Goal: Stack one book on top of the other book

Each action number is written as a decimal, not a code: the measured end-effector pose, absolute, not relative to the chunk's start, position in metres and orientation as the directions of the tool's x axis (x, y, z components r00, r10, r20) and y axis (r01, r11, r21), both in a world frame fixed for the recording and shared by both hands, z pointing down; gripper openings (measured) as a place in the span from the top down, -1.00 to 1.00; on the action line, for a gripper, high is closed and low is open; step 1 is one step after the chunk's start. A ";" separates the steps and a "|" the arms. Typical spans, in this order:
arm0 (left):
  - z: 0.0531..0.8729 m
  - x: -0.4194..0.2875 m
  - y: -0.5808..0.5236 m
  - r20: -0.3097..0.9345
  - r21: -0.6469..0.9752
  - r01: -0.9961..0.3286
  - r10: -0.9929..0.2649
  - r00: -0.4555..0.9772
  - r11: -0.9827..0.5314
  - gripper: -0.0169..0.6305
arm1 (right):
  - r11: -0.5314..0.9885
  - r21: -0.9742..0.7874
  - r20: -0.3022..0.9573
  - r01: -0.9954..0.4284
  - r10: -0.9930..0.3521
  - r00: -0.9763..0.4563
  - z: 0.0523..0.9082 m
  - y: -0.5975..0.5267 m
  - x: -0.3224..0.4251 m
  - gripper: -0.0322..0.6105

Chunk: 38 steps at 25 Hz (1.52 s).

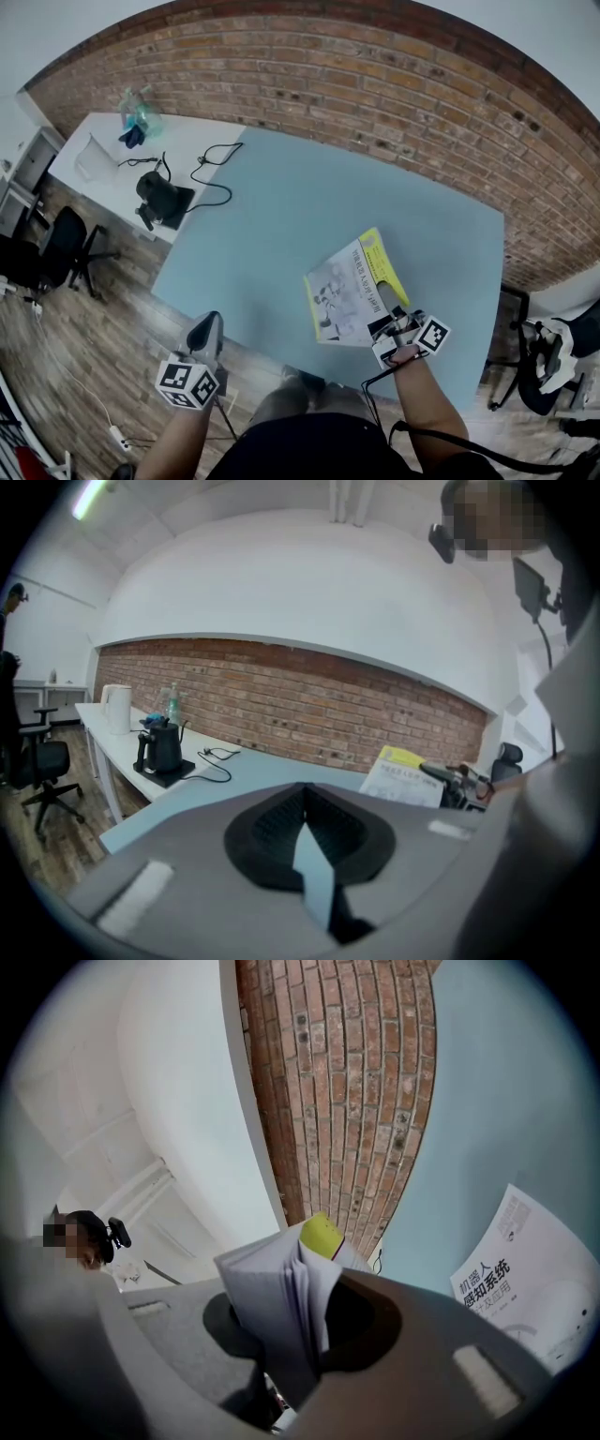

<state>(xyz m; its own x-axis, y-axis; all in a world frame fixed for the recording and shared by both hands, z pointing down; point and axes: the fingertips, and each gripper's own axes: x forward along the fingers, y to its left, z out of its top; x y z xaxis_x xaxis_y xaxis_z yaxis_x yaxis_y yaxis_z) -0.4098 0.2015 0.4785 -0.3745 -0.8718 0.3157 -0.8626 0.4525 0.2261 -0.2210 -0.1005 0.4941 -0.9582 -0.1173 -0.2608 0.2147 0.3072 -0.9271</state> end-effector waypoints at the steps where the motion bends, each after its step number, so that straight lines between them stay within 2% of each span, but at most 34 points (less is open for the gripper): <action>1: 0.480 -0.410 0.201 0.321 0.224 -0.861 -0.869 -0.377 0.456 0.93 | 0.307 -0.927 -0.259 0.215 -0.111 -0.959 0.495 -0.100 -0.221 0.59; 38: 0.483 -0.399 0.191 0.394 0.186 -0.855 -0.834 -0.386 0.484 0.93 | 0.186 -0.967 -0.197 0.173 -0.123 -0.973 0.566 -0.110 -0.222 0.58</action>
<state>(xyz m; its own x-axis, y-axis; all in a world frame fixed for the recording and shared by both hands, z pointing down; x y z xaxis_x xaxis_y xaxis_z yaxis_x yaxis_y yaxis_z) -0.3988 0.1914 0.4835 -0.3861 -0.8340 0.3943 -0.8551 0.4839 0.1861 -0.2222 -0.1104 0.5657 -0.9727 -0.1225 -0.1972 0.1727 0.1857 -0.9673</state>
